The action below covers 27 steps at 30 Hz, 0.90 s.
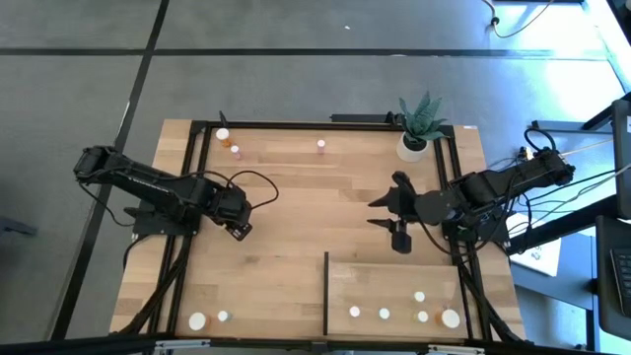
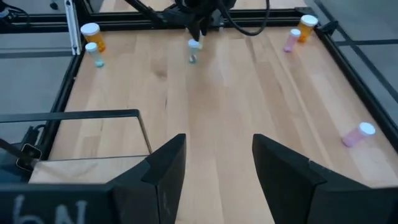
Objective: Pick and place medicine bottles onto shelf by color
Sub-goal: Put the top green pill bottle on the shelf aligned with the other green pill bottle
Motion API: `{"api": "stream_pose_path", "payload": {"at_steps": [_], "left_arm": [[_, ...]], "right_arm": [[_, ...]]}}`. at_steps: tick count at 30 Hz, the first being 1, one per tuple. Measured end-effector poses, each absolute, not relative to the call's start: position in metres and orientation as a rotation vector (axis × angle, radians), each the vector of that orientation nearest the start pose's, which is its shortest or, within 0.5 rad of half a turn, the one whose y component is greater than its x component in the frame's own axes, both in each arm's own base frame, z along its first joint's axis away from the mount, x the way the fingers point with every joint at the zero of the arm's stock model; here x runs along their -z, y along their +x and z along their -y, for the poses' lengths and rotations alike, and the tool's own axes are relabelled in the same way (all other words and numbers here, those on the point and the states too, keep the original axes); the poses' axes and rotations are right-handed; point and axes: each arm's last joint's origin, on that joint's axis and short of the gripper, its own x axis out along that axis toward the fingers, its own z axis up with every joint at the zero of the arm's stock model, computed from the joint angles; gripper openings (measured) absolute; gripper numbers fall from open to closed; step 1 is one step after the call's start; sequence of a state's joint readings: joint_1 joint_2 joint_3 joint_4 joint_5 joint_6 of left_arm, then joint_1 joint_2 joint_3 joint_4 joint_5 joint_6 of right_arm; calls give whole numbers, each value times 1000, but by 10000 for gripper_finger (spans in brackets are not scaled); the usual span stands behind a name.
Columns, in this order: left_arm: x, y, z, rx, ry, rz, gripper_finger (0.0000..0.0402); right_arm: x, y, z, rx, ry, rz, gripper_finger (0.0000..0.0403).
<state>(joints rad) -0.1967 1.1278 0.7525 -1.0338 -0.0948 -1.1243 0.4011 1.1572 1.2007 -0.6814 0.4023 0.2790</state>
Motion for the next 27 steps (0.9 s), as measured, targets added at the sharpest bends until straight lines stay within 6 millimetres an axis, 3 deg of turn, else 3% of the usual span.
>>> {"api": "stream_pose_path", "payload": {"at_steps": [27], "left_arm": [[-213, 169, 31, -708, -741, -1258, 144]], "right_arm": [[-360, 218, -80, 71, 27, -580, 187]]}}
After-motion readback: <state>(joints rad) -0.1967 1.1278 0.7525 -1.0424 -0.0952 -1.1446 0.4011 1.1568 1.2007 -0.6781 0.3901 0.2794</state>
